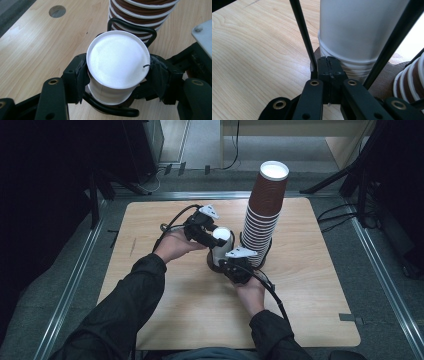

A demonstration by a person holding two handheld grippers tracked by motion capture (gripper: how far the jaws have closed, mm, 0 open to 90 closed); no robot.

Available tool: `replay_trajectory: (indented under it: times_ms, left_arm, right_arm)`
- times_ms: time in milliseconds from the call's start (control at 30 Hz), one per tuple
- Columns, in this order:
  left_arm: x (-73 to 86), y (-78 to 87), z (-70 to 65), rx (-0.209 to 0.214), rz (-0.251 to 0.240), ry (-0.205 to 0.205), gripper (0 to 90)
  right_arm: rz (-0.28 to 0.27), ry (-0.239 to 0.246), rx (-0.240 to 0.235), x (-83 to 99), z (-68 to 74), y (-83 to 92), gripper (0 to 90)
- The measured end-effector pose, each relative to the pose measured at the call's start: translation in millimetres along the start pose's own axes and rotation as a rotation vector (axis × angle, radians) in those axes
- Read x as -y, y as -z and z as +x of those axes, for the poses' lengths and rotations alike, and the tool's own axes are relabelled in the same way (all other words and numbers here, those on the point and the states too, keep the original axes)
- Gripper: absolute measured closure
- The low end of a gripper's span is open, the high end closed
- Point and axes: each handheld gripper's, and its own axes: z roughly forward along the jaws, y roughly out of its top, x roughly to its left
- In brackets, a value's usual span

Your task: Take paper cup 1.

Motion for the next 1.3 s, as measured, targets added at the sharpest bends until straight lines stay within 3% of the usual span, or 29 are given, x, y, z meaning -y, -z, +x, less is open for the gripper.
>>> replay_trajectory:
  times_ms: [267,600,800,1033,1300]
  left_arm:
    - [-6.7,10.8,-0.5,0.004,-0.029,0.016,36.2]
    - [-15.7,23.7,-1.2,-0.001,-0.026,0.018,36.2]
    - [-23.1,38.4,-1.1,-0.007,-0.039,0.027,36.2]
    - [-35.8,62.2,-3.8,-0.042,-0.049,0.006,36.4]
    - [-42.3,80.4,-8.8,-0.05,-0.056,-0.007,36.4]
  right_arm:
    - [-0.004,-0.001,-0.001,0.6,-0.7,0.9,89.0]
    - [-0.002,-0.008,-0.011,1.5,-3.2,3.3,88.3]
    - [0.002,-0.003,-0.014,2.1,-3.6,3.4,88.3]
    - [0.012,0.003,-0.021,3.8,-3.2,2.8,88.3]
    - [0.021,0.006,-0.04,3.7,-4.1,5.5,87.1]
